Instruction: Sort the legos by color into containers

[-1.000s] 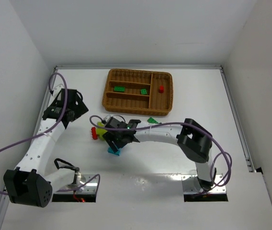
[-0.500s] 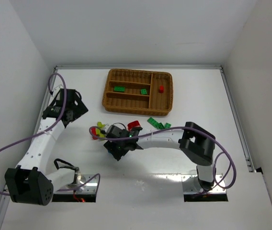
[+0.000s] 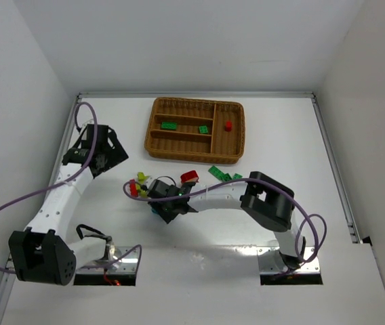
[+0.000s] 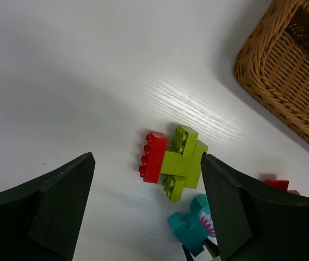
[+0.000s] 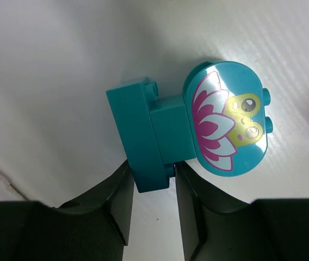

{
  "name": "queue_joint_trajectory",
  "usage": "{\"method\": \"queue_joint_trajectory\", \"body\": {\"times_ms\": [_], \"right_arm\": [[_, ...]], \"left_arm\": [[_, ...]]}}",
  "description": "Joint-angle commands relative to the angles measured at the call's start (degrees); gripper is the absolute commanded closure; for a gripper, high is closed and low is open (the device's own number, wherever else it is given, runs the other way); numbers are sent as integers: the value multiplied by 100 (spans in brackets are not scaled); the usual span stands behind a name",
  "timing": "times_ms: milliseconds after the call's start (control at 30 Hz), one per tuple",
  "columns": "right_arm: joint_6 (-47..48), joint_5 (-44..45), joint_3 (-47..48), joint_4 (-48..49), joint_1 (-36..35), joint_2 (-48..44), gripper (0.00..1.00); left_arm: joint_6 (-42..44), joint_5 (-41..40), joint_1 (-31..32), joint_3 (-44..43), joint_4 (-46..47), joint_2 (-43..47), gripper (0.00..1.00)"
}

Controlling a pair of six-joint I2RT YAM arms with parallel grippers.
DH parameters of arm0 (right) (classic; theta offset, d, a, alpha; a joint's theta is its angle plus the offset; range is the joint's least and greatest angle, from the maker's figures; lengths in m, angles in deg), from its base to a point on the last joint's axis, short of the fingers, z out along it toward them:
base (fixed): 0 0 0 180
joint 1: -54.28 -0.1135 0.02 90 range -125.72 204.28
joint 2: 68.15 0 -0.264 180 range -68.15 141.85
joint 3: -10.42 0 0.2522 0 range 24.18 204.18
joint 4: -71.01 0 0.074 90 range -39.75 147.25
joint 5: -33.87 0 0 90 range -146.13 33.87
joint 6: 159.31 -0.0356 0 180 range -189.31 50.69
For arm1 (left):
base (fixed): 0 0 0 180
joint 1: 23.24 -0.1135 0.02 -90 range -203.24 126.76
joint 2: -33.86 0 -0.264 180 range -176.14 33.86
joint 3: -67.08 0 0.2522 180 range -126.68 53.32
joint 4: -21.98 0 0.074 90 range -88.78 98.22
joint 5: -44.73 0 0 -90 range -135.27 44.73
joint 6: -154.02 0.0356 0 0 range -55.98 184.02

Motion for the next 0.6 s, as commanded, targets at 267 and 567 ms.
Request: {"method": "queue_joint_trajectory", "body": {"times_ms": [267, 567], "right_arm": [[52, 409, 191, 534, 49, 73, 66], [200, 470, -555, 676, 49, -1401, 87]], "left_arm": [[222, 541, -122, -141, 159, -347, 15], [714, 1927, -446, -387, 159, -480, 12]]}}
